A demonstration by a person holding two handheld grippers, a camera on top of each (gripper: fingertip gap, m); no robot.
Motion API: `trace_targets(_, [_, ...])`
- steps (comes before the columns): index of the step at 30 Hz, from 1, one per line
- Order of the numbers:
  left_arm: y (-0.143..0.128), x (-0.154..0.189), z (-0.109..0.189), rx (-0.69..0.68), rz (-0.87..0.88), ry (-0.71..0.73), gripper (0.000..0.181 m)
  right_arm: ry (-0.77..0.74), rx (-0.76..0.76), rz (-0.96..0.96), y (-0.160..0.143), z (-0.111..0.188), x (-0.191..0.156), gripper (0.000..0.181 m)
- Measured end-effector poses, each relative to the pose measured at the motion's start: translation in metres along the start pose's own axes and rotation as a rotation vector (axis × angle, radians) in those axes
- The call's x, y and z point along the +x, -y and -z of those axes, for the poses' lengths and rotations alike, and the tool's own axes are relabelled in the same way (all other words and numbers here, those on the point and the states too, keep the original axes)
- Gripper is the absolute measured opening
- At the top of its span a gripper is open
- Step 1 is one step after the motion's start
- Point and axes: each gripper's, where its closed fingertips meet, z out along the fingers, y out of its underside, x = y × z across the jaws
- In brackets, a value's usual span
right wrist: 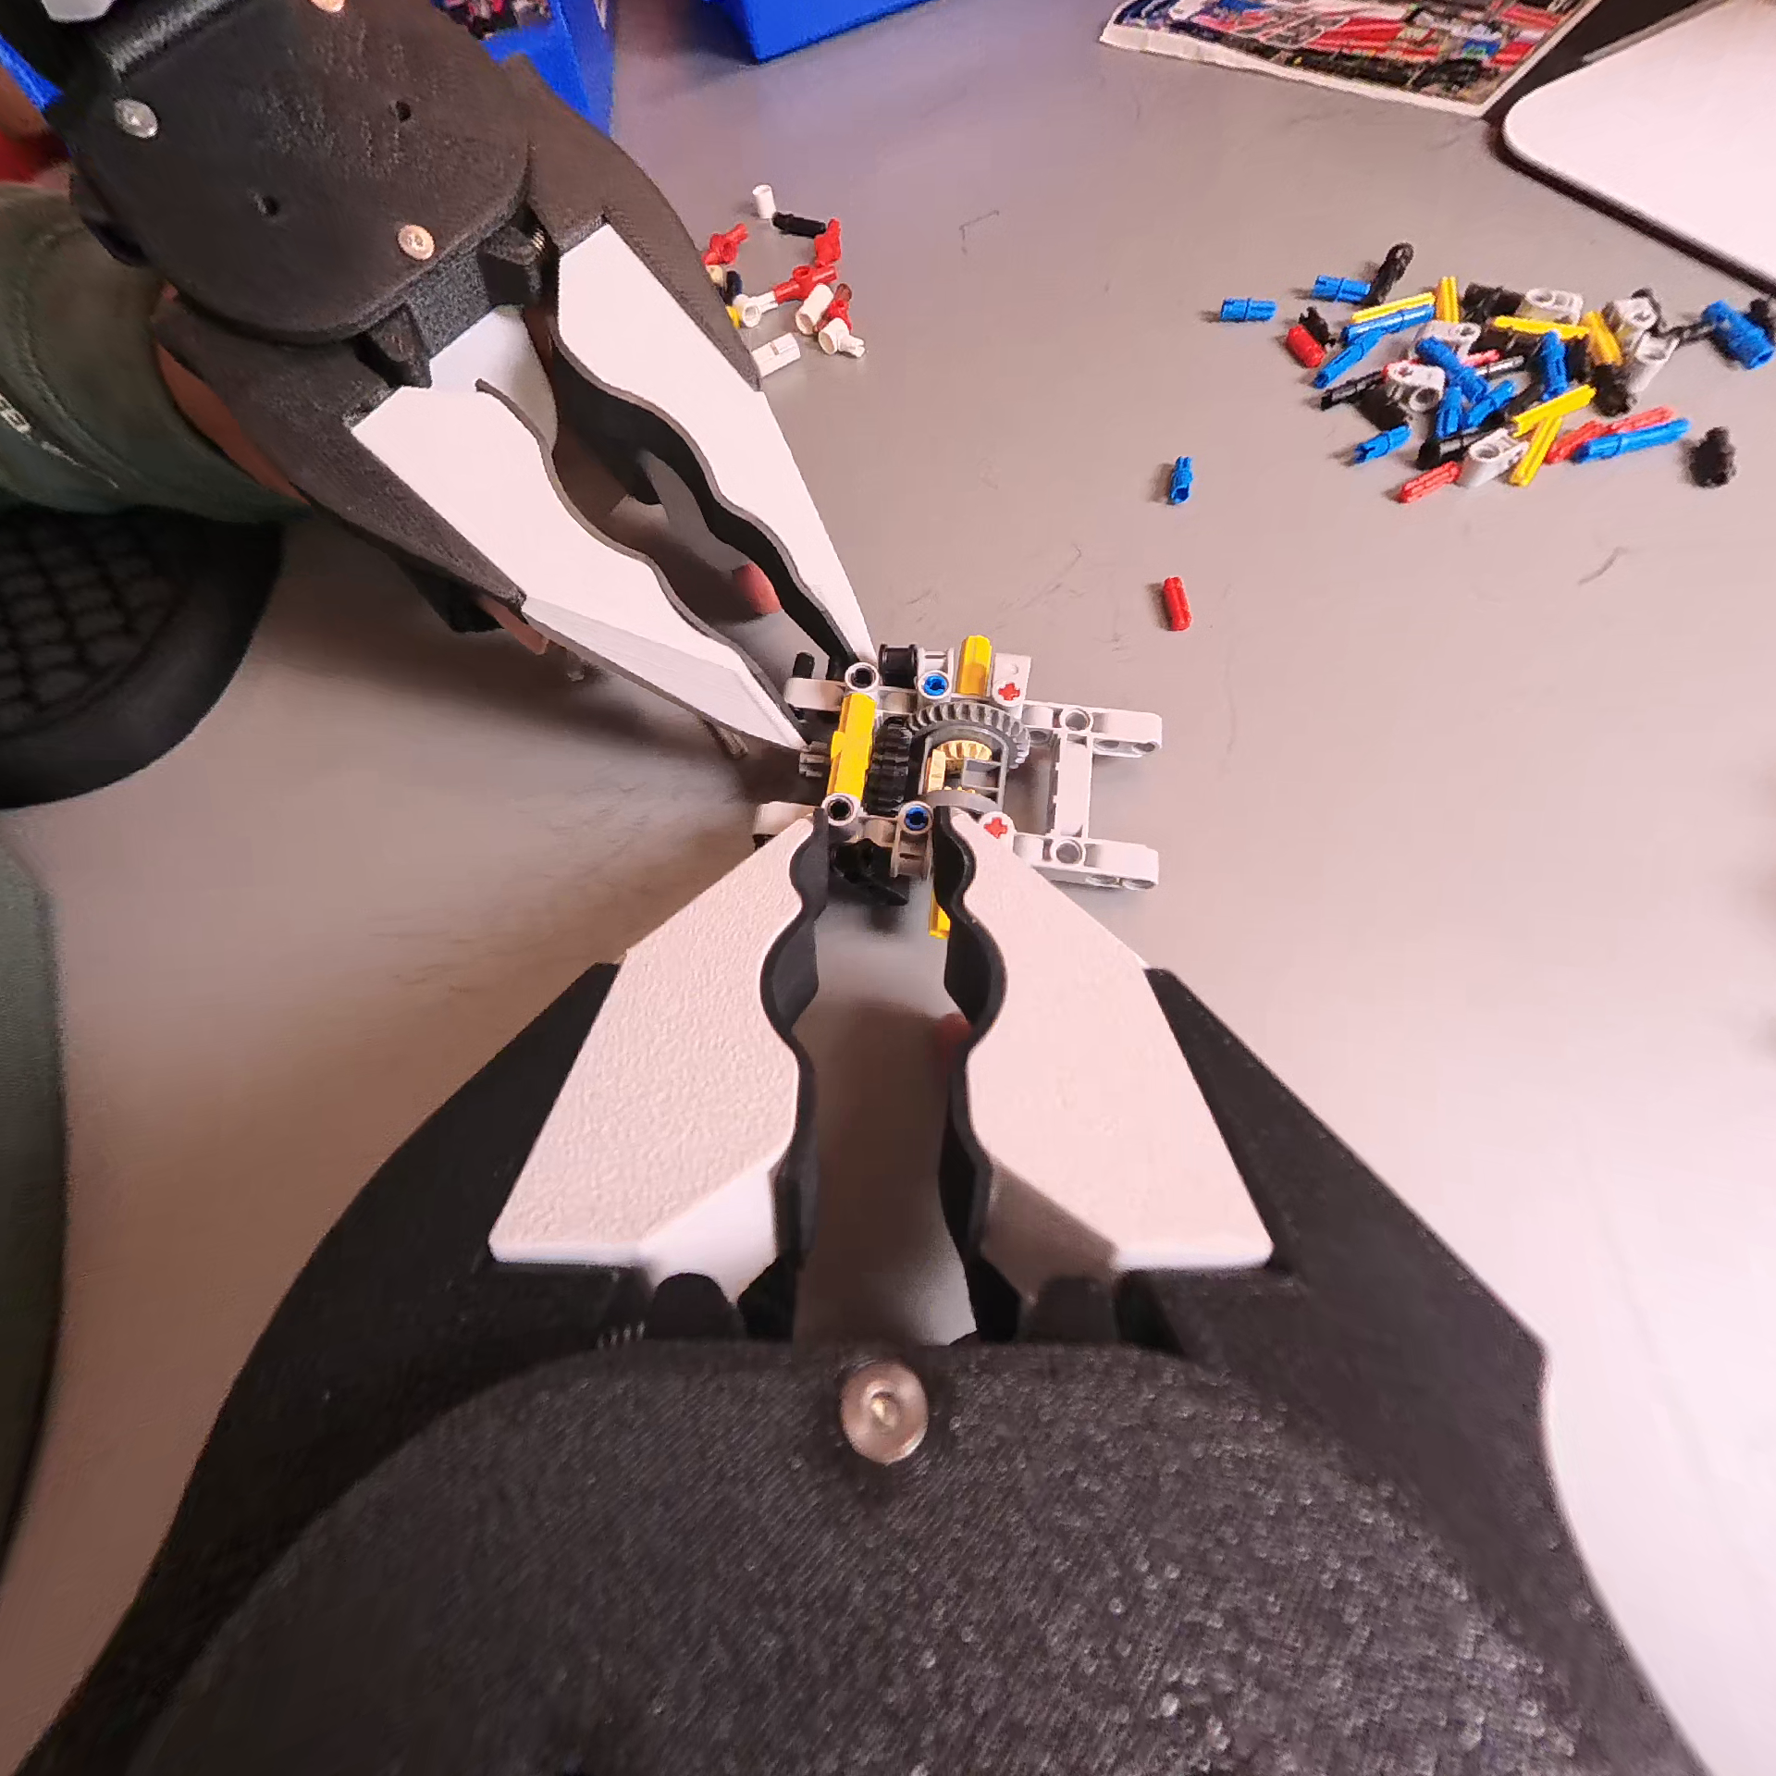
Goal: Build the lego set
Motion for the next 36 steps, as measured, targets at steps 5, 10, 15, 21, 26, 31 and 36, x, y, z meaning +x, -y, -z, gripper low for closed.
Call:
trace_targets(5, [-0.0003,0.0003,-0.0001,-0.002,0.000,-0.003,0.018,0.025,-0.001,-0.082,-0.0001,0.0006,-0.0004,0.020])
trace_targets(10, [0.0006,-0.0015,0.0007,0.007,0.026,-0.007,0.018,0.026,0.019,-0.073,0.0021,0.0002,-0.0003,0.020])
trace_targets(15, [0.0002,-0.0048,0.0007,0.005,0.035,0.016,0.018,-0.030,0.004,0.058,0.0005,-0.0001,0.0009,0.023])
trace_targets(21, [0.0003,-0.0051,0.0007,0.006,0.032,0.021,0.018,-0.075,-0.020,0.113,-0.0023,0.0000,0.0018,0.023])
trace_targets(26, [0.0000,-0.0042,0.0005,0.004,0.024,0.021,0.018,-0.087,-0.018,0.118,-0.0022,-0.0001,0.0037,0.021])
trace_targets(31, [-0.0029,-0.0031,-0.0012,-0.019,-0.009,0.036,0.018,-0.069,-0.015,0.070,-0.0030,0.0006,0.0044,0.015])
trace_targets(36, [-0.0033,-0.0025,-0.0011,-0.021,-0.019,0.040,0.018,-0.051,-0.009,0.032,-0.0031,0.0006,0.0049,0.015])
